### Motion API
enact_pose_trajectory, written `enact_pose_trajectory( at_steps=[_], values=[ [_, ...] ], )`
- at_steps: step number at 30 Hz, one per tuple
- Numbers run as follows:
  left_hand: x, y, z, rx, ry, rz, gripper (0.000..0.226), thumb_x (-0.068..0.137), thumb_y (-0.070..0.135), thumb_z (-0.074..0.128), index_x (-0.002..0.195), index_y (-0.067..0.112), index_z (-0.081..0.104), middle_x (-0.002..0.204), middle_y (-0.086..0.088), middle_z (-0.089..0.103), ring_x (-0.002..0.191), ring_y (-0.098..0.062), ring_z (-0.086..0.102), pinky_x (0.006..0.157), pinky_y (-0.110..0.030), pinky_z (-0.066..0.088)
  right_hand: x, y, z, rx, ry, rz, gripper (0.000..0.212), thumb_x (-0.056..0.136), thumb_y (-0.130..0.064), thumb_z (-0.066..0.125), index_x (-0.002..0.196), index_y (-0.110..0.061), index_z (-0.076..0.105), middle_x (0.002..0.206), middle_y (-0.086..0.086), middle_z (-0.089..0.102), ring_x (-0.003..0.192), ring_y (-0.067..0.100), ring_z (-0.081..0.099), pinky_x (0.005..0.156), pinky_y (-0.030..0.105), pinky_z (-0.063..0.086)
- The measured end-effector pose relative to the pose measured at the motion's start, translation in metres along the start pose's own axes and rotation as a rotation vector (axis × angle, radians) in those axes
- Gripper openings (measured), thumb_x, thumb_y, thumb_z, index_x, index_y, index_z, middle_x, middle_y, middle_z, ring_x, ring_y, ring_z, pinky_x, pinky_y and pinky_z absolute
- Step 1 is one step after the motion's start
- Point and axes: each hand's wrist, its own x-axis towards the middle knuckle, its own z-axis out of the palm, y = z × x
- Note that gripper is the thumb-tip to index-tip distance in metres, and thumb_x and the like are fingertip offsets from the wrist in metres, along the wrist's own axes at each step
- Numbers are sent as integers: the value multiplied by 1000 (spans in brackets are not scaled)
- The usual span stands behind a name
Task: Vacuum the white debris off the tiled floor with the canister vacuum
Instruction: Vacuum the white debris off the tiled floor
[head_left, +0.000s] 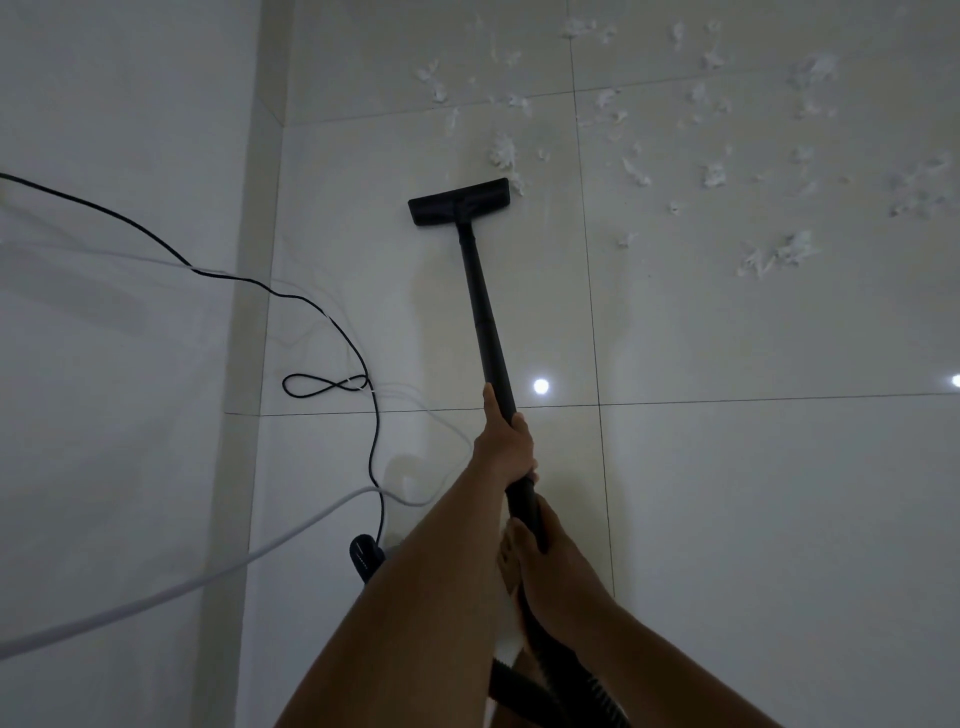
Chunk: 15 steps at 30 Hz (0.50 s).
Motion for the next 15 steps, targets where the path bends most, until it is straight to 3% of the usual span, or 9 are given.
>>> enact_pose_trajectory(
  at_steps=[5,9,15],
  values=[
    [30,17,-21,-43,11,-34,68,110,33,29,158,42,-18,106,-20,68,55,-17,60,47,-26,50,20,-32,-3,-33,-42,30,44,109,-44,38,153,-44,32,76,4,65,57,13,60,59,31,54],
    [47,32,-36,-59,21,-43,68,110,34,30,157,43,-18,94,-14,64,55,-16,58,45,-25,49,35,-60,-5,-101,-60,45,50,110,-47,33,159,-42,23,88,-3,66,66,11,64,62,24,50],
    [57,44,-47,-66,19,-49,68,110,33,30,157,45,-18,101,-22,67,53,-18,58,49,-30,52,43,-79,-5,-134,-51,56,50,110,-49,32,158,-43,24,85,-8,66,64,4,62,61,21,48]
  ],
)
